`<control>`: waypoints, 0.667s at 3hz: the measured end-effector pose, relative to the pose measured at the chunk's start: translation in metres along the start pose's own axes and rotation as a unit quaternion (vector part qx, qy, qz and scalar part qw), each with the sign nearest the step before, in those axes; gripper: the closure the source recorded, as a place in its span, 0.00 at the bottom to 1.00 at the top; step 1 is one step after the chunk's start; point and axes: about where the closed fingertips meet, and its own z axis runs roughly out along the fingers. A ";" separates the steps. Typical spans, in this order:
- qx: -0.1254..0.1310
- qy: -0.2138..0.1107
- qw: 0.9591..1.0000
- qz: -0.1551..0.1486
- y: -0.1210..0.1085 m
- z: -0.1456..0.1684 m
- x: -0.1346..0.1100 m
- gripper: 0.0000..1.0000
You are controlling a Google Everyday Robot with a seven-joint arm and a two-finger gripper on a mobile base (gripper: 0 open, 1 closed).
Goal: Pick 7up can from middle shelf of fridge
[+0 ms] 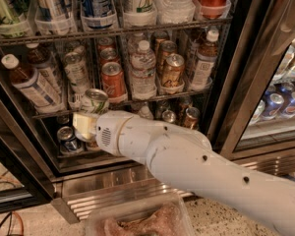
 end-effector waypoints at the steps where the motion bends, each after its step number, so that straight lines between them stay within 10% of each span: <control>1: 0.022 0.010 0.999 0.026 0.009 -0.023 0.013 1.00; 2: 0.029 0.005 0.999 0.027 0.005 -0.028 0.010 1.00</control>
Offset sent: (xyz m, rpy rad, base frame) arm -0.0225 -0.0096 -0.0016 -0.0051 0.0521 -0.0339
